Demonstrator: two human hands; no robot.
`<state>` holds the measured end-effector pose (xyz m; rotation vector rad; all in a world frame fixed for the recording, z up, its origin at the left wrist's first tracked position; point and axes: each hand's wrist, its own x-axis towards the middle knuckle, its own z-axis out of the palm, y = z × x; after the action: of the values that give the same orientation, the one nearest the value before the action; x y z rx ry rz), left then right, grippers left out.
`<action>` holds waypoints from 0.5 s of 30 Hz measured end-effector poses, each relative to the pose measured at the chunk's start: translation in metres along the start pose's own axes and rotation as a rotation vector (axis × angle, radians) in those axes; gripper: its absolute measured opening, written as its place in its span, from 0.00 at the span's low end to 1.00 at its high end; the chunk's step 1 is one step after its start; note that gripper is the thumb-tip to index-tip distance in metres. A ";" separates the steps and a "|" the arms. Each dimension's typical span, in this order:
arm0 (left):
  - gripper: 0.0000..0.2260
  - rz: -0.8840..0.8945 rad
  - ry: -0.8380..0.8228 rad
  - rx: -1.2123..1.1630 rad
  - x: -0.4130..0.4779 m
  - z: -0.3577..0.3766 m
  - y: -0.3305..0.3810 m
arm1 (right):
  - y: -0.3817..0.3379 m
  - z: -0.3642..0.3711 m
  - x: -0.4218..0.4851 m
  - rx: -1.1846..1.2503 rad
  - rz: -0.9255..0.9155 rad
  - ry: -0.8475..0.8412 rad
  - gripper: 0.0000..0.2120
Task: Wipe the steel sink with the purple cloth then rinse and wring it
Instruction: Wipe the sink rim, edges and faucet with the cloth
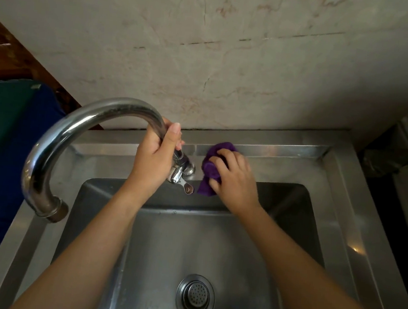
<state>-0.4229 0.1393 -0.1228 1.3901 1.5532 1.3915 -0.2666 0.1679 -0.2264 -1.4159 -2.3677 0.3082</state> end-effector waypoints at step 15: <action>0.10 0.002 0.017 -0.011 -0.001 -0.002 -0.003 | -0.009 -0.027 0.022 0.422 0.030 -0.233 0.19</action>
<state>-0.4250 0.1384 -0.1249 1.3767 1.5528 1.4141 -0.2722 0.1834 -0.1944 -1.2663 -2.2711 0.9646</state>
